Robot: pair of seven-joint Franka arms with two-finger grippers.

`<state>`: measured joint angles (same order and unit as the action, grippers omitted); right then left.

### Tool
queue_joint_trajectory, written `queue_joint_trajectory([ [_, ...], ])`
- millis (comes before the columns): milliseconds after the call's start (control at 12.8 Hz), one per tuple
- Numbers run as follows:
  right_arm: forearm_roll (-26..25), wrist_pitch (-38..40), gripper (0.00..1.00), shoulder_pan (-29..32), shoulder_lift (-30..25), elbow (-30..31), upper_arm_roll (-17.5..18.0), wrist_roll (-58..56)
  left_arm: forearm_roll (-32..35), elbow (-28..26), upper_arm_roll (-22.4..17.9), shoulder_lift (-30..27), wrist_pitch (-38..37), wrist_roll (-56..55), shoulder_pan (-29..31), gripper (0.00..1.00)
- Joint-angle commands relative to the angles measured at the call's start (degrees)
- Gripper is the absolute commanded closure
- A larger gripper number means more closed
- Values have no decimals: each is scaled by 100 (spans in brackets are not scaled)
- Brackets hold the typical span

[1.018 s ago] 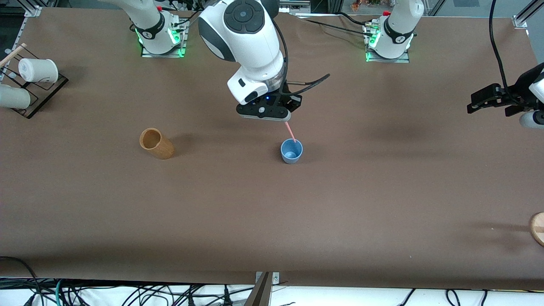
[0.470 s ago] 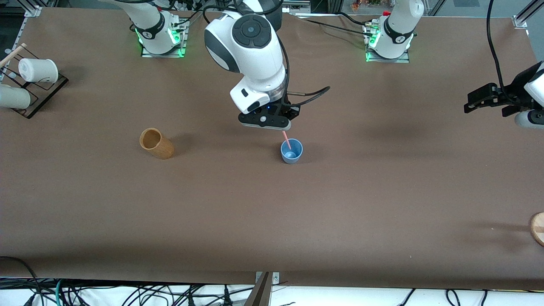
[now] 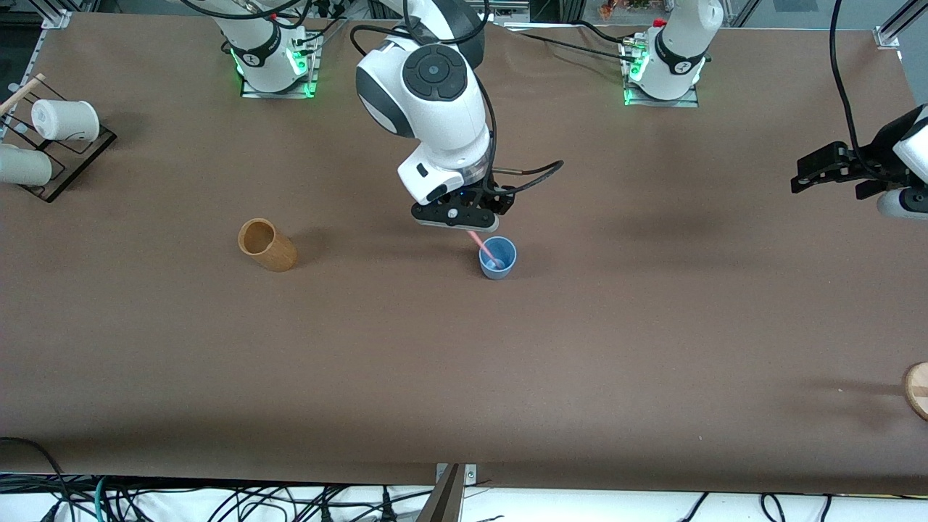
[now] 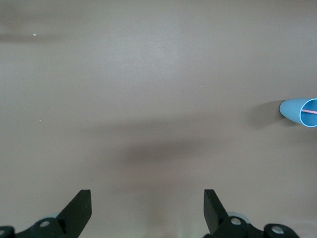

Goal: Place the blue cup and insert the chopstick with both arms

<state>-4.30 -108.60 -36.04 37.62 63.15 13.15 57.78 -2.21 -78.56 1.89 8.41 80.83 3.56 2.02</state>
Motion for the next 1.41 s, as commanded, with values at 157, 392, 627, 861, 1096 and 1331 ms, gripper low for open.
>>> queue_joint_trajectory([
  [157,17,496,1,561,-403,-137,81,-705,142,-19,30,-32,47,110,-35,0],
  [392,35,1058,0,1404,-973,248,196,-1959,142,-19,30,-32,47,110,-26,0],
  [627,87,1629,0,2020,-1554,636,196,-3041,142,-19,30,-32,47,110,-26,0],
  [861,280,1886,0,2749,-2396,1477,118,-4490,142,-19,30,-32,47,110,-26,0],
  [1096,421,1895,0,2874,-3109,2234,-689,-5915,142,-19,30,-32,47,110,-26,0],
  [1331,589,1834,0,2927,-3611,2876,-1200,-6560,142,-19,30,-24,47,110,-26,0],
])
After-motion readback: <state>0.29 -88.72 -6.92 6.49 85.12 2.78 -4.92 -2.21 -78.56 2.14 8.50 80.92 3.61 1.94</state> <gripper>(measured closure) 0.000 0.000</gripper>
